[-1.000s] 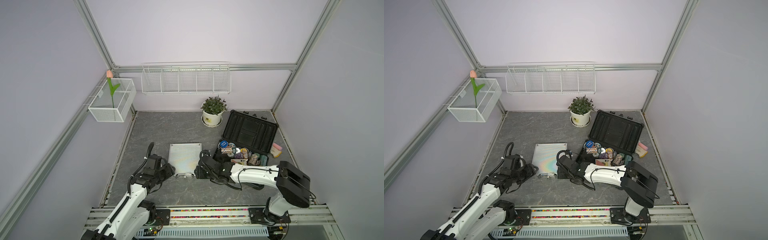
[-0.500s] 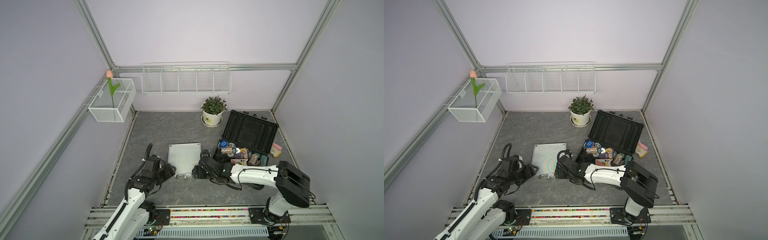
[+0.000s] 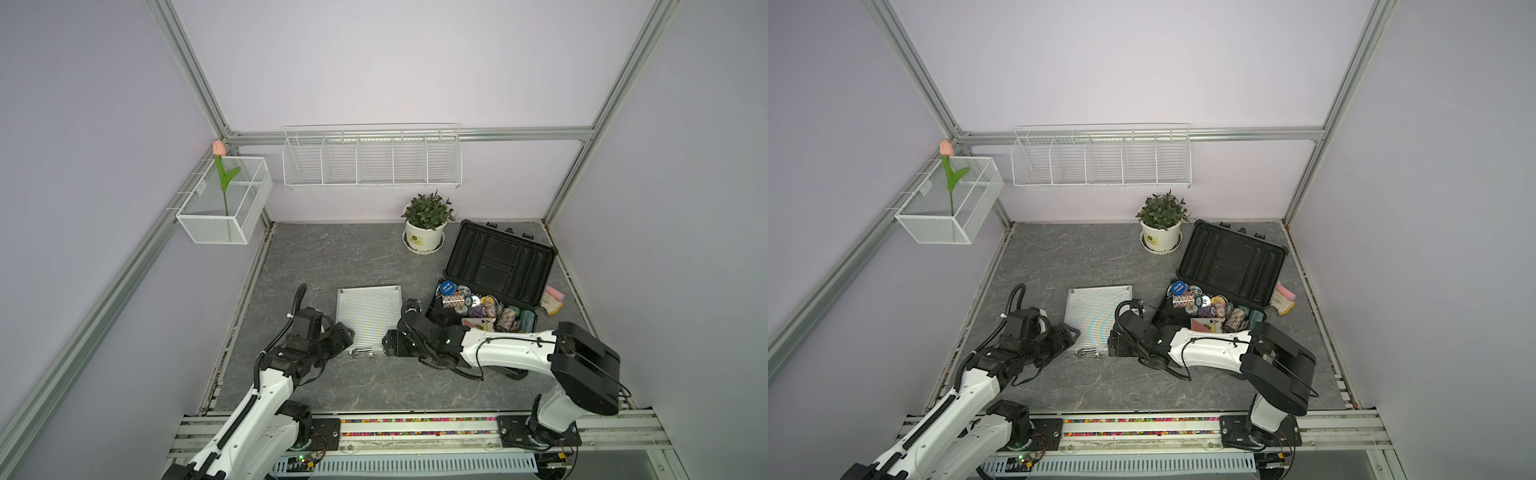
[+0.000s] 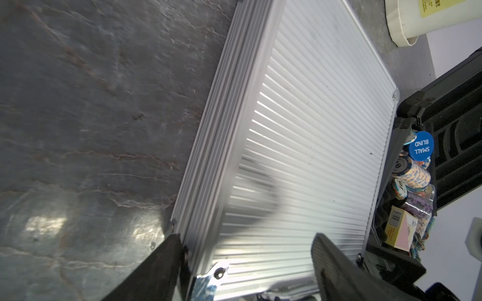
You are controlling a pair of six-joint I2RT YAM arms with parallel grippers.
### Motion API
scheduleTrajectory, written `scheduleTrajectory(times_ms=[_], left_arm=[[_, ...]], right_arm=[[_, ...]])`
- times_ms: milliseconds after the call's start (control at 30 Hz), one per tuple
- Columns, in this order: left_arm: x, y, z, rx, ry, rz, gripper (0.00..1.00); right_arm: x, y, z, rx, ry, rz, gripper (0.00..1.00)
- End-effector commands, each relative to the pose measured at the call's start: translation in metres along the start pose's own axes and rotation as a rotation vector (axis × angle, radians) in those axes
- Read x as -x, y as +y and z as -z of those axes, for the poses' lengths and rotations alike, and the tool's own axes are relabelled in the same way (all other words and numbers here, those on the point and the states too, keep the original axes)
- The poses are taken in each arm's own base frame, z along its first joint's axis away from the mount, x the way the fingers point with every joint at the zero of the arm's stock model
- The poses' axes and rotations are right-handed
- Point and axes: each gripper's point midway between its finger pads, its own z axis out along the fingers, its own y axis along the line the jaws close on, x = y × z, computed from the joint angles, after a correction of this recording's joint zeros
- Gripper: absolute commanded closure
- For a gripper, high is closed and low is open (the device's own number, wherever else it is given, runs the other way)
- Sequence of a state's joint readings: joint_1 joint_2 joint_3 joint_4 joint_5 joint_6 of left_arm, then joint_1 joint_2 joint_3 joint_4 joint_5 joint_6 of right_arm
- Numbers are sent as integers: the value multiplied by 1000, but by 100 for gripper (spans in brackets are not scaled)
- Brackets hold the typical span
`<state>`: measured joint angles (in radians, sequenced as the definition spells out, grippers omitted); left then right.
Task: Open the poker set cases
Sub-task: Open the case lid on the poker set case.
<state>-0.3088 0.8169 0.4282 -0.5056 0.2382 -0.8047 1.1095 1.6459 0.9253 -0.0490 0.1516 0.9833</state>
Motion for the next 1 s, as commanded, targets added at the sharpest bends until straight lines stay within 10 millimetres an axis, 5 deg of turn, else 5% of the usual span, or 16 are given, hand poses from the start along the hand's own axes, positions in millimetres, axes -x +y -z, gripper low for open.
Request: scheduleTrajectory(times_ms=[0,500,967], left_arm=[[-11,-4,-1,-19,55,23,16],[3,18,14,54,-94,70,11],[-8,3,-4,3,25,53,18]], right_arm=[[2,19,-1,89,-15,-27,17],[3,-8,4,38,-45,-45,15],[-1,-1,0,70,-17,-40,25]])
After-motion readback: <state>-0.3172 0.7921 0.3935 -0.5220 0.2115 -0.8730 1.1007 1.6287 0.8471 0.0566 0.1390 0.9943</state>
